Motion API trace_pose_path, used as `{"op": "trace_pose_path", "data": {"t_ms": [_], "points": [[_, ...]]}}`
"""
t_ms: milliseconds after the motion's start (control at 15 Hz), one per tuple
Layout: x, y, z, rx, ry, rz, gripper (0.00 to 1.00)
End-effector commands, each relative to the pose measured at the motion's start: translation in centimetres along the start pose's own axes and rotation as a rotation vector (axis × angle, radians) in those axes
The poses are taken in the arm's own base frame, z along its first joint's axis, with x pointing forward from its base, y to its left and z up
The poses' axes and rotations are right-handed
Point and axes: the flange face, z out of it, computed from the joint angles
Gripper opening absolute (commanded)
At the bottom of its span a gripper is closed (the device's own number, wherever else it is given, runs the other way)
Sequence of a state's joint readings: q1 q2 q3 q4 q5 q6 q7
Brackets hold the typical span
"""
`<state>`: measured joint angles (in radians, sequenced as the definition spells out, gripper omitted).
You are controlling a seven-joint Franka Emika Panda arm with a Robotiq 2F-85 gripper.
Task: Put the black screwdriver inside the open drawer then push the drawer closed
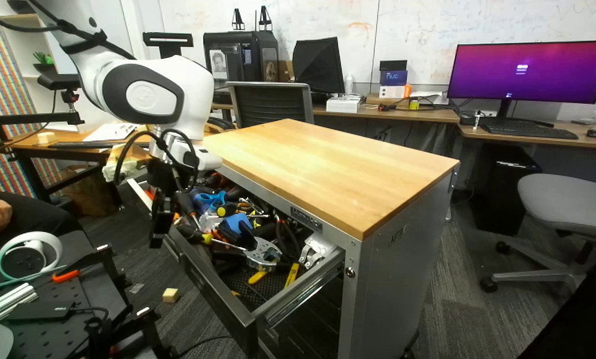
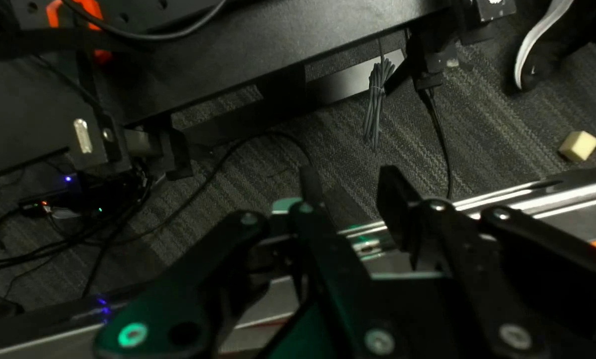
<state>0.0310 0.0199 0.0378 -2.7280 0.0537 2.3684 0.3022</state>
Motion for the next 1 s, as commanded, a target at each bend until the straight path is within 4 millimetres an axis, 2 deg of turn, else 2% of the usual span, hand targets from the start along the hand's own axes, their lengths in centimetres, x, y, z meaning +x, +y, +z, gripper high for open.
{"op": "trace_pose_path", "data": {"t_ms": [0,267,667,933], "points": [[2.0,-2.1,0.1,-0.021,0.087,-0.063,0.02],[3.4,-4.4,-0.4,-0.049,0.174,-0.128,0.00],[7.6,-8.3,-4.8,-0.048,0.384,-0.216,0.00],[10.1,-9.8,-7.1,-0.052,0.532,-0.208,0.00]]}}
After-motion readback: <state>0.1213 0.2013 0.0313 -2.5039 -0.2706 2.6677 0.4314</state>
